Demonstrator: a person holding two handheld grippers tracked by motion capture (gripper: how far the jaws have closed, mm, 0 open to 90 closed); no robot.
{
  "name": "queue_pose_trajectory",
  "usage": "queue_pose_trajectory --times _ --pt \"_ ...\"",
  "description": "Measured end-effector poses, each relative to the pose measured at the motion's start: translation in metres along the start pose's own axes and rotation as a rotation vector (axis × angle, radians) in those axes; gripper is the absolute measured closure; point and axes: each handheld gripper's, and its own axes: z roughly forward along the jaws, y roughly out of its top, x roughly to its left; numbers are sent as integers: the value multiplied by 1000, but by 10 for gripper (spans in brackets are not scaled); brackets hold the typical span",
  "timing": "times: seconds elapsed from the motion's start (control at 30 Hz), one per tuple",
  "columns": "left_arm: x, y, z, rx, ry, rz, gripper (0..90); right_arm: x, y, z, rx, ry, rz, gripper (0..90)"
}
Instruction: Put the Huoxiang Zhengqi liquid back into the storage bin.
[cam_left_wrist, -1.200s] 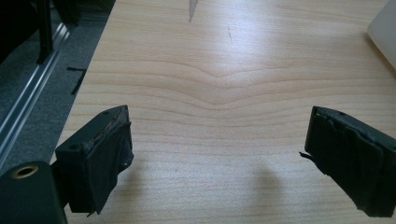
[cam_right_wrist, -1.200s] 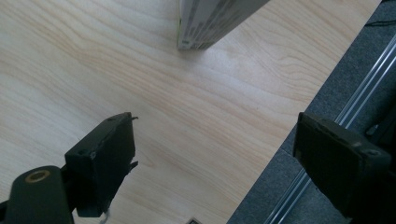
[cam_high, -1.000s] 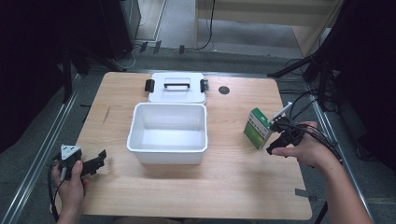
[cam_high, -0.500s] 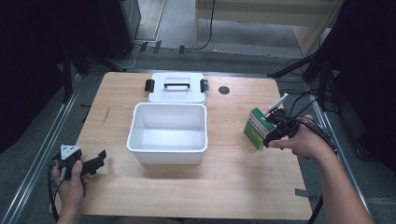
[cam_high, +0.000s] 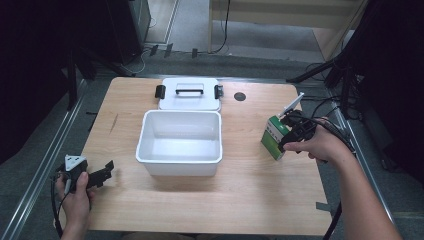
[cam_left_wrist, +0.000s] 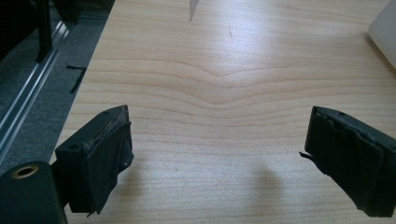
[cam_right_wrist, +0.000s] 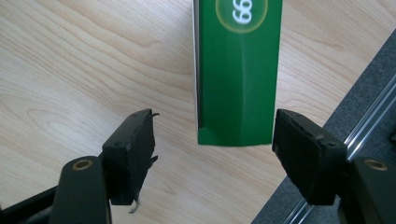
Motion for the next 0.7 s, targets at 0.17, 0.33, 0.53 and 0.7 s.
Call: queue_pose_trajectory --times 0.17,0.33,0.53,0.7 --pt "0 0 0 0 -1 0 83 -1 7 -1 8 11 7 325" --pt "0 0 0 -3 -2 -3 84 -4 17 2 26 45 14 324" --pt "1 0 0 -3 -3 -4 84 -5 26 1 32 59 12 335" --pt "1 0 0 -2 -6 -4 84 -7 32 0 11 59 20 336"
